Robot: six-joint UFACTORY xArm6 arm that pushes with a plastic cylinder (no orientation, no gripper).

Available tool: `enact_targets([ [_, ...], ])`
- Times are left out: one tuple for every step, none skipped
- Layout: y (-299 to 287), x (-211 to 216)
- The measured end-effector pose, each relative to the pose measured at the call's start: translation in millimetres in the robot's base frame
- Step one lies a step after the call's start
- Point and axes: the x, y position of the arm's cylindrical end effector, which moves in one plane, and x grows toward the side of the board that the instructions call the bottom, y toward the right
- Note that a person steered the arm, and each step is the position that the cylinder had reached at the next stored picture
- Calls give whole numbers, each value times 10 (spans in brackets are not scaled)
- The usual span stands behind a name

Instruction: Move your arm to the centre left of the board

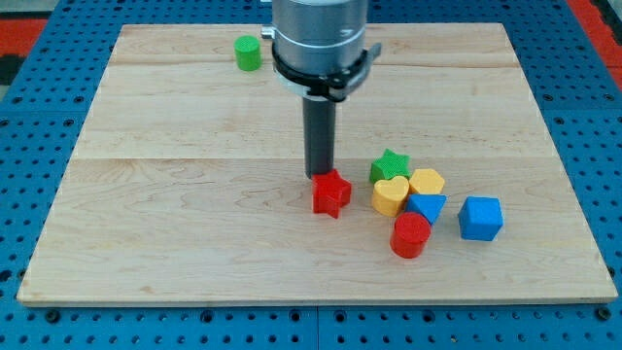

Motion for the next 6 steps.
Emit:
enact_targets([
  [89,-7],
  [-334,-248],
  [-917,-558],
  [-1585,-876],
  [-1987,-1040],
  [-1987,-1049],
])
